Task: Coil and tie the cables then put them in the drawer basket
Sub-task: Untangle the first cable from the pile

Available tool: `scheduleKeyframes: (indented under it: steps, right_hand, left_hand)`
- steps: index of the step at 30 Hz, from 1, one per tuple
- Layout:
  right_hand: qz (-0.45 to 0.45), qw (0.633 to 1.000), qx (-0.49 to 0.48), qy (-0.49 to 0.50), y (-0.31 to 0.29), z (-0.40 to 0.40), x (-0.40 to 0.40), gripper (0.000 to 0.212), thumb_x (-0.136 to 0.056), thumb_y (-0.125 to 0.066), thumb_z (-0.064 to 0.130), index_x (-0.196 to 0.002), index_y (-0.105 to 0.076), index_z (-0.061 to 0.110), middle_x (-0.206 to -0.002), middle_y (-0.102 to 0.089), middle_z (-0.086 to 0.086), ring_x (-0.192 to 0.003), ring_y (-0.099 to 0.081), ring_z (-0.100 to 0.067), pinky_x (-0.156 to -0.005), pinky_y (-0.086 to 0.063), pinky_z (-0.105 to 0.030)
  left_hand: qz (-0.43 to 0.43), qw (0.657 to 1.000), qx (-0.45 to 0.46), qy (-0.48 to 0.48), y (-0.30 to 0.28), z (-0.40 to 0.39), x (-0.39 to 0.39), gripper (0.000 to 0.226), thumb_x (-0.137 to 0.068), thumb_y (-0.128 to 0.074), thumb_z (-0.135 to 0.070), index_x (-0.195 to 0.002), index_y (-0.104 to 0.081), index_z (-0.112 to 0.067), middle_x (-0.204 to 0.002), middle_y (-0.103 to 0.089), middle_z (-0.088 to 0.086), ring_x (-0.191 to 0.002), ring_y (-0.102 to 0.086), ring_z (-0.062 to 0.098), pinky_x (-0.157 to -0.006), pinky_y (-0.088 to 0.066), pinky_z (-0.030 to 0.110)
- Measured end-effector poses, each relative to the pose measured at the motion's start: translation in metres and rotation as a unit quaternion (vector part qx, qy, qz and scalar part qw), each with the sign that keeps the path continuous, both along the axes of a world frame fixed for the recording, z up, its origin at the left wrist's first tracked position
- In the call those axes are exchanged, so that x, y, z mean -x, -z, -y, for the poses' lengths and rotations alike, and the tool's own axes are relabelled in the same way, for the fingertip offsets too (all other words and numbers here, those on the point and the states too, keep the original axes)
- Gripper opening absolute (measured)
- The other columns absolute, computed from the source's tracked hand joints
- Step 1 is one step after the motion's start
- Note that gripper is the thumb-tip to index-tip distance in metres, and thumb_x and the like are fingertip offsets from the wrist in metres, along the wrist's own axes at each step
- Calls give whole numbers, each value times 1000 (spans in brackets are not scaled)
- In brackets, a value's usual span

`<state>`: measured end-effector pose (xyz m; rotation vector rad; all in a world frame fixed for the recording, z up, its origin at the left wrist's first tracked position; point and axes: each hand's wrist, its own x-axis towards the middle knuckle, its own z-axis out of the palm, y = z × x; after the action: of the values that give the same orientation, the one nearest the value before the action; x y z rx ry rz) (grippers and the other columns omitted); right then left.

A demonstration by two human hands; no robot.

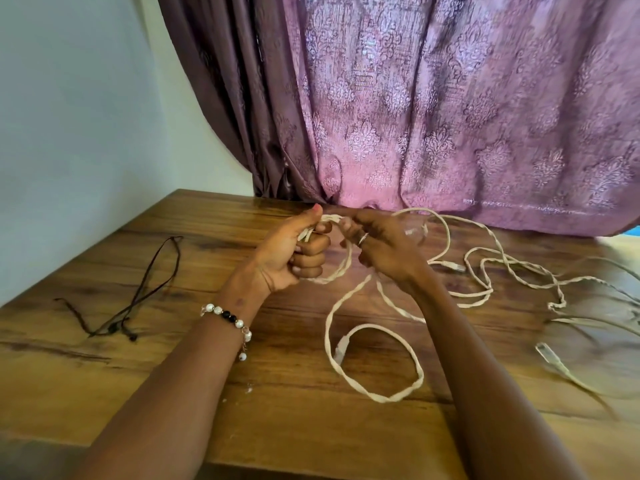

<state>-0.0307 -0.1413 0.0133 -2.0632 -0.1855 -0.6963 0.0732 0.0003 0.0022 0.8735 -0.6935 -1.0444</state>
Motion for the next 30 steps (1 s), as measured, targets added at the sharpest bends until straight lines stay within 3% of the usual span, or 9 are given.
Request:
scheduleKeyframes:
  steps: [4,10,12,14,16,20,23,26,30]
  right_hand:
    - [-32,992,120,19,7,-3,-8,9,-94,-53,6,-92,-61,4,-71,-68,-9,-54,-57,-4,-52,-43,-16]
    - [-28,982,166,86,16,-4,-16,11,-91,-56,1,-100,-62,2,-69,-64,1,-53,-54,0,-55,-40,-15]
    - [-64,989,104,83,15,-3,-17,26,-84,-68,3,-109,-61,3,-70,-60,7,-55,-56,1,-48,-38,-9]
    - [-127,989,34,64,13,-1,-15,36,-77,-72,-4,-108,-59,9,-77,-66,-7,-56,-61,-8,-44,-41,-13]
    - [-190,969,137,82,19,6,-15,30,-78,-71,-4,-106,-63,5,-83,-69,-15,-66,-67,-15,-58,-51,-22]
    - [-215,851,442,187,23,8,-12,34,-89,-58,22,-122,-56,17,-105,-70,-10,-101,-63,-31,-86,-49,-36]
    - [-155,848,482,157,16,0,-9,59,-86,-58,11,-140,-36,17,-108,-68,-8,-101,-62,-31,-82,-51,-43]
    - [-128,838,513,138,11,-10,-7,44,-89,-53,9,-132,-46,11,-112,-61,-9,-102,-61,-33,-79,-50,-41]
    - [-50,803,583,114,12,-24,-6,30,-92,-49,6,-120,-60,10,-111,-57,-12,-94,-61,-36,-73,-48,-42]
  left_hand:
    - [-38,999,5,-23,2,1,-8,28,-88,-44,-34,-64,-45,-18,-37,-27,-9,-25,-22,1,-33,-16,11]
    - [-9,997,-18,-72,2,4,-6,27,-94,-36,-25,-69,-40,-16,-37,-24,-9,-27,-19,1,-35,-13,10]
    - [-20,993,4,-113,-1,3,-8,32,-99,-30,-25,-69,-37,-17,-36,-22,-10,-26,-17,1,-34,-12,8]
    - [-51,987,39,-147,-6,-2,-14,34,-100,-28,-27,-68,-37,-19,-34,-21,-10,-25,-17,1,-33,-9,10]
    - [-81,977,85,-179,-10,-9,-21,35,-101,-27,-29,-68,-37,-19,-34,-22,-9,-25,-17,2,-32,-8,13]
    - [-127,946,184,-236,-10,-17,-33,39,-102,-28,-31,-68,-41,-18,-37,-23,-8,-27,-19,3,-33,-11,14]
    - [-157,922,229,-268,-7,-16,-37,40,-103,-27,-35,-69,-42,-17,-39,-26,-8,-29,-21,4,-34,-15,15]
    - [-172,911,231,-295,-8,-15,-38,40,-102,-31,-38,-69,-42,-18,-44,-31,-7,-32,-23,5,-34,-19,16]
    - [-104,923,113,-352,-8,-4,-24,37,-103,-33,-37,-72,-38,-17,-48,-41,-6,-34,-28,5,-37,-25,17]
